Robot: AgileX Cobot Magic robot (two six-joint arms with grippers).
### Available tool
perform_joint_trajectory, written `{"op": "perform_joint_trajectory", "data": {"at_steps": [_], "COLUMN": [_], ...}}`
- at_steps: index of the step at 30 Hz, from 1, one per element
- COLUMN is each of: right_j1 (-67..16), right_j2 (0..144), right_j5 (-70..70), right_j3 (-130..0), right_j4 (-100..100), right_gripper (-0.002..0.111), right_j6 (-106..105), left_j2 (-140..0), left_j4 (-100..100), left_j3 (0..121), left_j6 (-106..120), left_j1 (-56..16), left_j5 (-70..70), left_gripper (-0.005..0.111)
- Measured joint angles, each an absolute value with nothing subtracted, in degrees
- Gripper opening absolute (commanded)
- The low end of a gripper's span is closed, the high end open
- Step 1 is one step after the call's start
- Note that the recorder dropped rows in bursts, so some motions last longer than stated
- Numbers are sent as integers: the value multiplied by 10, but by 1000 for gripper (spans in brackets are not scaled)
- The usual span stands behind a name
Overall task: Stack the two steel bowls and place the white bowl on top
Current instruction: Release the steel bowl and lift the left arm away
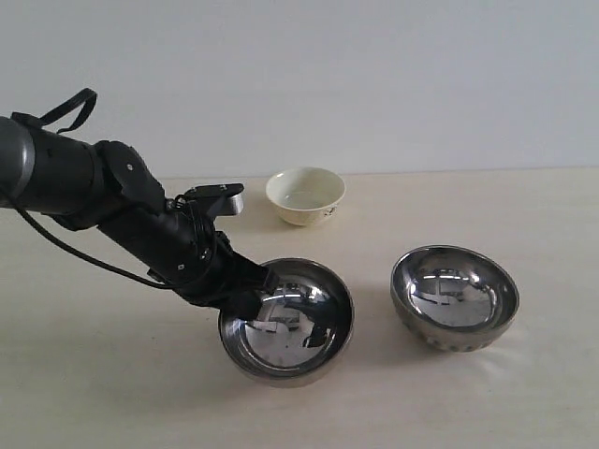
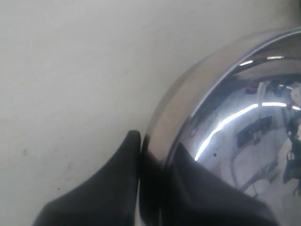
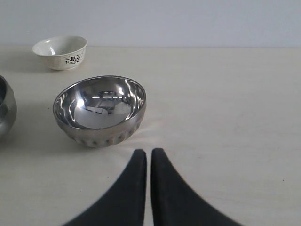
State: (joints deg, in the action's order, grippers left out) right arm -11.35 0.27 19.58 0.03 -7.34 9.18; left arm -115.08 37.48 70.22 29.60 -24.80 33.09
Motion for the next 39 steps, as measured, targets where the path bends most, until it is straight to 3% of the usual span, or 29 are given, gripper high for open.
{"op": "perform_joint_trajectory", "data": {"at_steps": [5, 9, 11, 16, 21, 30, 39], "right_j1": [-113, -113, -113, -113, -113, -113, -113], "right_j2": [3, 3, 3, 3, 3, 3, 3], "right_j5": [196, 196, 196, 196, 196, 196, 196], "right_j3": [0, 0, 0, 0, 0, 0, 0], "right_j4": [-73, -73, -73, -73, -73, -73, -73], "right_gripper": [0, 0, 0, 0, 0, 0, 0], "right_j6": [92, 92, 92, 92, 92, 92, 92], "left_j2": [-1162, -1162, -1162, -1149, -1089, -949, -802], "left_j4": [375, 376, 377, 370, 327, 223, 218], "left_j3": [702, 702, 702, 702, 702, 702, 675], "left_j6": [300, 300, 300, 311, 314, 265, 261], "left_j1": [-248, -248, -248, -248, -248, -248, -248], "left_j5": [318, 315, 307, 292, 283, 282, 267], "left_gripper": [8, 56, 65, 64, 56, 4, 4]}}
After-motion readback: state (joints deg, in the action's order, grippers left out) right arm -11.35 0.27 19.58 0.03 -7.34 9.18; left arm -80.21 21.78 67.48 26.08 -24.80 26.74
